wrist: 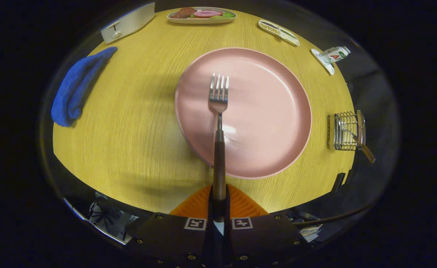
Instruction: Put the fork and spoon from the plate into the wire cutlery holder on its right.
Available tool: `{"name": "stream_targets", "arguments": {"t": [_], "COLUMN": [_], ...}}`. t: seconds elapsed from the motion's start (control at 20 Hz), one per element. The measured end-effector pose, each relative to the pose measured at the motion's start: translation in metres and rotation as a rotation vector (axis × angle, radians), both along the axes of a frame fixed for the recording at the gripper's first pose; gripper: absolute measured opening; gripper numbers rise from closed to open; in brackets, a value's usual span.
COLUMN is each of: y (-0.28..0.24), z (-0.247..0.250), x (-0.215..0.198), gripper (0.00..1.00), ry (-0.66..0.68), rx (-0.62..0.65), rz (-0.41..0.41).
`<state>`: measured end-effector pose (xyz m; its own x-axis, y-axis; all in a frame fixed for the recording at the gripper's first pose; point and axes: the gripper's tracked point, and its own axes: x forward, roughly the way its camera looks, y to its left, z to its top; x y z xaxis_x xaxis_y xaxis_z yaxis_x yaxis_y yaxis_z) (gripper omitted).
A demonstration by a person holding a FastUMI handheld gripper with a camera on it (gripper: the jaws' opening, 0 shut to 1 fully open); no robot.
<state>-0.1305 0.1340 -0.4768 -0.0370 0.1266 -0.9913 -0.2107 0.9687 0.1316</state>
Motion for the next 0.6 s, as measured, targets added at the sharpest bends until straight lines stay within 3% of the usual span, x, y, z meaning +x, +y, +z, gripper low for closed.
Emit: {"name": "stream_targets", "arguments": {"t": [0.1, 0.15, 0.3, 0.6], "y": [0.004, 0.004, 0.000, -0.011], "z": [0.006, 0.003, 0.010, 0.044], "x": [0.001, 0.000, -0.001, 0.014], "gripper": [0.10, 0.03, 0.03, 0.03], "ry": [0.006, 0.013, 0.009, -0.033], "rx": [0.029, 0.032, 0.013, -0.005], "rz": [-0.011, -0.001, 0.019, -0.018]}}
